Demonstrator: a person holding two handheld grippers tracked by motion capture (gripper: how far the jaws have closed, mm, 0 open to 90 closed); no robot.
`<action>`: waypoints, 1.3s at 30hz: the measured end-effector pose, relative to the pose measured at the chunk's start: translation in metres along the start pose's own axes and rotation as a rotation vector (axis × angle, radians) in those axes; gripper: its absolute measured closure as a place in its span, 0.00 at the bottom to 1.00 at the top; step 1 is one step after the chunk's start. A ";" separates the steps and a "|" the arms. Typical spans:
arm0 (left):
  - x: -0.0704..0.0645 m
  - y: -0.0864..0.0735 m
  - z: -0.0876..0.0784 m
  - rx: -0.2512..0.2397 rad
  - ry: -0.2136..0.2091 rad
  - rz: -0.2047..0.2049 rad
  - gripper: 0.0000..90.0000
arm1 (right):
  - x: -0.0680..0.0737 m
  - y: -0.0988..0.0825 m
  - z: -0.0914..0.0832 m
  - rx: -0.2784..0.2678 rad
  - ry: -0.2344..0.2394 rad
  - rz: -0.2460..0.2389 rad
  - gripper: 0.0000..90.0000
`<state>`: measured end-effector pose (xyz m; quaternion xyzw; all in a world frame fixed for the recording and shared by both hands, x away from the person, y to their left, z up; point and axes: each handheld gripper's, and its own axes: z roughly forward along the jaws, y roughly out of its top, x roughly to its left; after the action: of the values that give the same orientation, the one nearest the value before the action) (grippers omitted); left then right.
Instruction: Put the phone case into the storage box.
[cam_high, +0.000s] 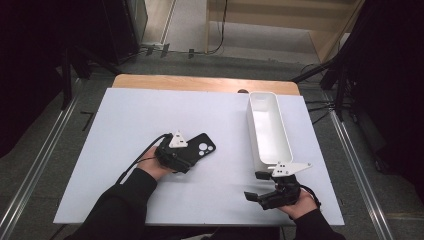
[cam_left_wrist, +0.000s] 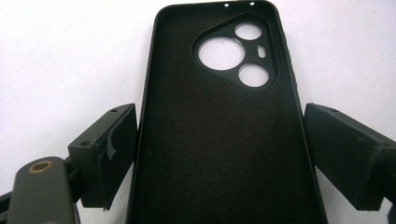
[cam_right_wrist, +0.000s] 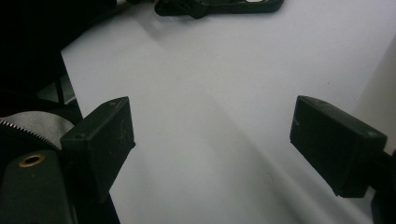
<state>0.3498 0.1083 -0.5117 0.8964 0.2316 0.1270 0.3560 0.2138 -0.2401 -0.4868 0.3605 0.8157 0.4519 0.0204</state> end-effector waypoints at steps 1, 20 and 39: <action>0.000 0.000 0.000 -0.001 0.002 0.000 0.14 | 0.000 0.000 0.000 0.000 0.000 0.001 0.14; 0.002 0.001 -0.002 -0.005 -0.007 -0.019 0.16 | 0.000 0.000 0.000 -0.002 0.003 -0.001 0.14; 0.004 0.009 -0.020 -0.105 -0.017 -0.087 0.16 | 0.000 0.001 -0.001 -0.021 -0.001 -0.006 0.14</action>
<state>0.3485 0.1164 -0.4914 0.8666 0.2602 0.1160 0.4098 0.2144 -0.2403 -0.4854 0.3584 0.8120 0.4600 0.0261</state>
